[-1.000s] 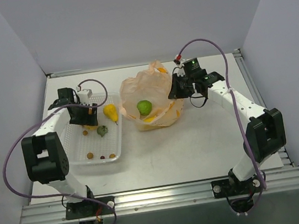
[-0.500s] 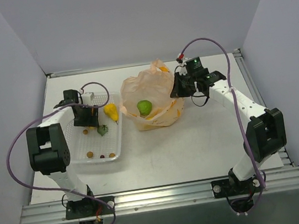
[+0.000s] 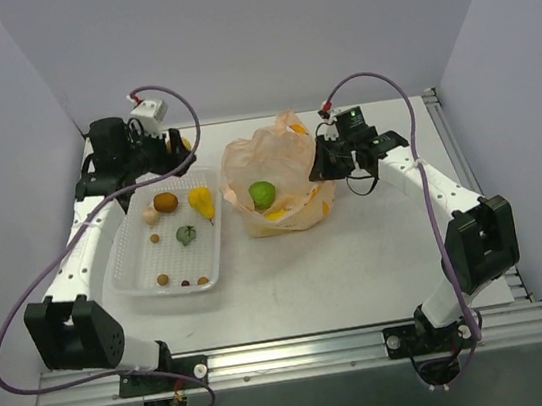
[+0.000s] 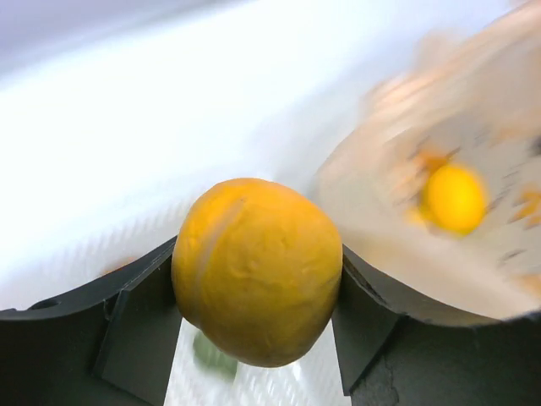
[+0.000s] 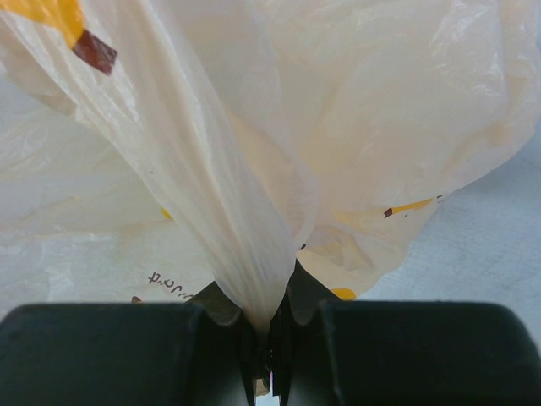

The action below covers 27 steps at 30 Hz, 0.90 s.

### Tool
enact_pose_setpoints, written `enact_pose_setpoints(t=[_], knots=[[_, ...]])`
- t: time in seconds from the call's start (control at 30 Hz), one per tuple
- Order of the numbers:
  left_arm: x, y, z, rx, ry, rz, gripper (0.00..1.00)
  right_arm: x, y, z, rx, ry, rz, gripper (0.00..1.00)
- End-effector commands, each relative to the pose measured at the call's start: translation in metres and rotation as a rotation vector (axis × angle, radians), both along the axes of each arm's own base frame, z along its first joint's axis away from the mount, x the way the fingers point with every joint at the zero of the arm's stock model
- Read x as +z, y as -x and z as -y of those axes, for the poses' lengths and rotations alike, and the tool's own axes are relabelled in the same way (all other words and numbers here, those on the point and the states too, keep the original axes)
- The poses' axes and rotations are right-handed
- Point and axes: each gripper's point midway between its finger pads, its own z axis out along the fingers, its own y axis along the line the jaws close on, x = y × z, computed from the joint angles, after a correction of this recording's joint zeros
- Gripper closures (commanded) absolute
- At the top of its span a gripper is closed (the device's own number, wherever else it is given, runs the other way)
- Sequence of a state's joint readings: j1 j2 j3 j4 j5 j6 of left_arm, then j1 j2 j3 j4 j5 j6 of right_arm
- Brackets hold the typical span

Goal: Place the fake fruits into the plastic bag and tie a complex knot

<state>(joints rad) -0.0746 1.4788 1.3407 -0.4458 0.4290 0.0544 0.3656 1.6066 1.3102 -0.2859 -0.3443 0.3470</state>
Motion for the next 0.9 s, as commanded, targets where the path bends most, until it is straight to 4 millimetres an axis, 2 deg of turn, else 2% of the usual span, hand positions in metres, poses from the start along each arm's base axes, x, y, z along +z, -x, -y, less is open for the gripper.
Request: enact_pose_setpoints(t=[0.0, 0.07, 0.1, 0.17, 0.2, 0.27, 0.3, 0.33, 0.37, 0.4, 0.47, 0.5, 0.53, 0.57, 0.6, 0.67, 0.73, 0.83, 0.87], knots=[[0.115, 0.012, 0.086, -0.252, 0.175, 0.334, 0.71, 0.010, 0.002, -0.004, 0.014, -0.003, 0.024, 1.00], [0.129, 0.018, 0.110, -0.327, 0.188, 0.410, 0.71, 0.010, 0.002, -0.005, 0.013, -0.003, 0.025, 1.00], [0.127, 0.028, 0.135, -0.397, 0.196, 0.408, 0.70, 0.011, 0.001, -0.005, 0.009, -0.004, 0.027, 1.00], [0.115, 0.037, 0.160, -0.481, 0.165, 0.404, 0.69, 0.013, 0.001, -0.003, 0.001, -0.001, 0.033, 1.00], [0.099, 0.045, 0.182, -0.539, 0.157, 0.367, 0.69, 0.012, 0.001, -0.003, -0.004, -0.002, 0.030, 1.00], [0.072, 0.049, 0.198, -0.591, 0.117, 0.347, 0.69, 0.012, 0.003, -0.002, -0.011, -0.006, 0.026, 1.00], [0.033, 0.056, 0.211, -0.616, 0.090, 0.286, 0.70, 0.011, 0.003, -0.002, -0.017, -0.010, 0.021, 1.00], [0.025, 0.048, 0.215, -0.585, 0.071, 0.316, 0.70, 0.011, 0.003, -0.002, -0.018, -0.013, 0.021, 1.00], [0.008, 0.048, 0.220, -0.592, 0.054, 0.302, 0.70, 0.012, 0.003, -0.004, -0.017, -0.021, 0.022, 1.00], [-0.018, 0.048, 0.226, -0.597, 0.030, 0.253, 0.71, 0.012, 0.002, -0.004, -0.019, -0.021, 0.023, 1.00], [-0.033, 0.040, 0.238, -0.575, 0.013, 0.263, 0.71, 0.012, 0.001, -0.003, -0.027, -0.025, 0.019, 1.00], [-0.050, 0.035, 0.241, -0.562, 0.004, 0.235, 0.70, 0.011, 0.001, -0.002, -0.032, -0.025, 0.016, 1.00], [-0.056, 0.031, 0.243, -0.549, 0.003, 0.229, 0.69, 0.010, 0.002, -0.001, -0.042, -0.031, 0.003, 1.00], [-0.055, 0.021, 0.244, -0.510, 0.003, 0.253, 0.67, 0.007, 0.004, -0.001, -0.045, -0.034, -0.006, 1.00], [-0.066, 0.016, 0.247, -0.503, 0.001, 0.241, 0.65, 0.005, 0.005, -0.001, -0.050, -0.039, -0.019, 1.00], [-0.065, 0.005, 0.251, -0.488, -0.004, 0.257, 0.56, 0.001, 0.007, 0.000, -0.062, -0.046, -0.036, 1.00], [-0.075, 0.002, 0.254, -0.489, -0.012, 0.217, 0.40, 0.000, 0.008, 0.000, -0.061, -0.049, -0.042, 1.00], [-0.046, 0.010, 0.261, -0.557, 0.026, 0.238, 0.27, 0.002, 0.007, 0.001, -0.062, -0.043, -0.036, 1.00], [-0.032, 0.016, 0.262, -0.590, 0.043, 0.260, 0.16, 0.003, 0.006, 0.003, -0.063, -0.042, -0.033, 1.00]])
